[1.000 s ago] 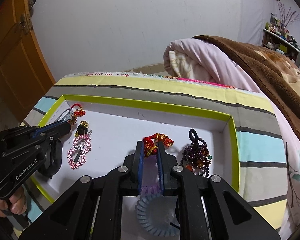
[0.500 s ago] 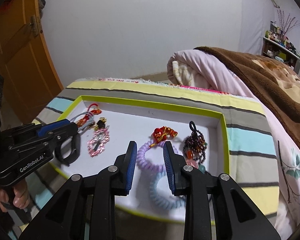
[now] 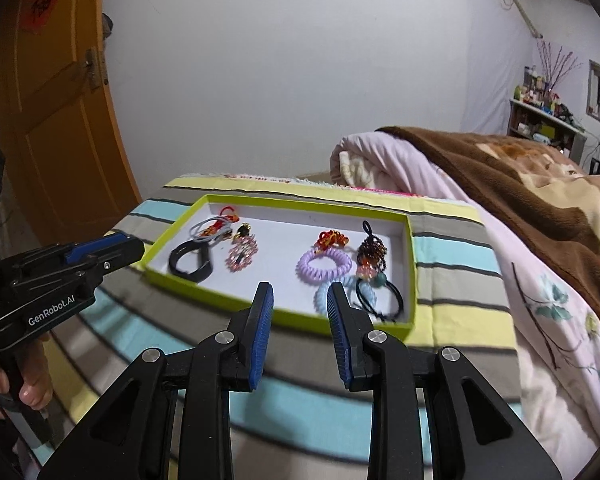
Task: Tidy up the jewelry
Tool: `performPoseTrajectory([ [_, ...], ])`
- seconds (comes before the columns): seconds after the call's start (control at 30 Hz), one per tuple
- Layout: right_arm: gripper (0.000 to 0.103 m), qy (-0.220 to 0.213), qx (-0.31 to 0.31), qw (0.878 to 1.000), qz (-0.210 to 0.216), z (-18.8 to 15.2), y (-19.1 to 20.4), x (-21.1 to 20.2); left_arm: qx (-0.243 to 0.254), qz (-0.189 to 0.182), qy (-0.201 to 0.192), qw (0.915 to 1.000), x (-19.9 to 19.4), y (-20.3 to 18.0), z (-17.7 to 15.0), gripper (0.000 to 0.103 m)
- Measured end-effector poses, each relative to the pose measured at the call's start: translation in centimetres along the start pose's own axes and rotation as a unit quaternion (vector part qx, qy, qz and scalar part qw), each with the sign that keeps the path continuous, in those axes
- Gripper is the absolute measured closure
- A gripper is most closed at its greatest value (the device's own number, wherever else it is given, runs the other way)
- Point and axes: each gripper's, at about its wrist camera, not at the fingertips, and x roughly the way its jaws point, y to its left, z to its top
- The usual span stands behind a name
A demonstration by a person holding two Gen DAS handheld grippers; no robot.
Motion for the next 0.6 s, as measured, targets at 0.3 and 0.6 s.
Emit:
performPoseTrajectory([
  [0.3,0.074,-0.024,0.006,1.0,-0.004,-3.4,1.3,-5.2,0.012,0.004,-0.031,0.9994,-5.3,-1.2,-3.2,0.077],
  [0.6,0.074,-0.042,0.006,0.999,-0.01,-6.8,2.8,-9.7,0.012,0.017,-0.048,0.9986,-9.3,-2.0,-6.6,0.076],
])
